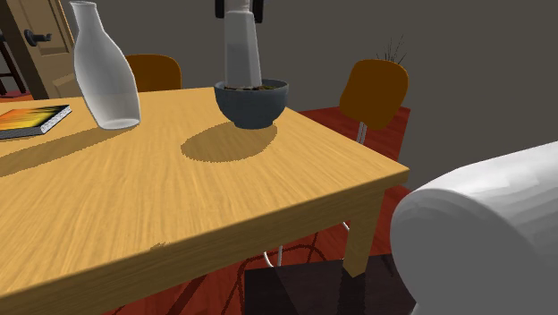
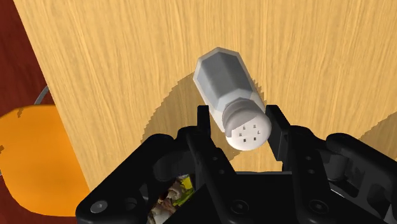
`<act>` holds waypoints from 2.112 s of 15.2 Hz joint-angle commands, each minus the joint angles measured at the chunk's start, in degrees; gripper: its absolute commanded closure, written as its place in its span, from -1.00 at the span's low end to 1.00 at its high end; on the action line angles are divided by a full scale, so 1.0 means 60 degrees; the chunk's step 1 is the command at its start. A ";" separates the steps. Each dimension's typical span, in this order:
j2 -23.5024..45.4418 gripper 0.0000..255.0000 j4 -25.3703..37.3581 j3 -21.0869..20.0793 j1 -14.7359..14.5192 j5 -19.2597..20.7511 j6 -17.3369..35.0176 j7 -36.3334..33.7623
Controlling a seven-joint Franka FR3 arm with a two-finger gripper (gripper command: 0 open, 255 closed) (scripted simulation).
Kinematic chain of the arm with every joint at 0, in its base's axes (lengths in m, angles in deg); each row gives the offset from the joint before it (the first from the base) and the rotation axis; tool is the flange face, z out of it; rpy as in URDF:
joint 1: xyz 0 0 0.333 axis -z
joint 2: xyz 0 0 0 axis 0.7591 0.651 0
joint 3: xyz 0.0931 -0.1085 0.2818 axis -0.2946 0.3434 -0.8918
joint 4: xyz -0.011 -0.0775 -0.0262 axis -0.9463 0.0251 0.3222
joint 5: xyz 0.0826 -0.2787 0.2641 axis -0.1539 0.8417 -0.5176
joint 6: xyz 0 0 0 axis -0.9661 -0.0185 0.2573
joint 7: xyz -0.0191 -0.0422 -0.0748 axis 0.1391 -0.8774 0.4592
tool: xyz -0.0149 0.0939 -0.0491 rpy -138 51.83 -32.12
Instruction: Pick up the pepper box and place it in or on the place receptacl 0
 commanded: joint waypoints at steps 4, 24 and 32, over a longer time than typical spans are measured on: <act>0.0290 1.00 0.0840 0.0062 0.0047 0.0083 -0.0547 -0.0105; 0.6457 1.00 0.6906 0.0342 0.0990 0.1616 -0.0701 0.0704; 0.6649 1.00 0.6358 0.0376 0.1029 0.1672 0.0019 0.0865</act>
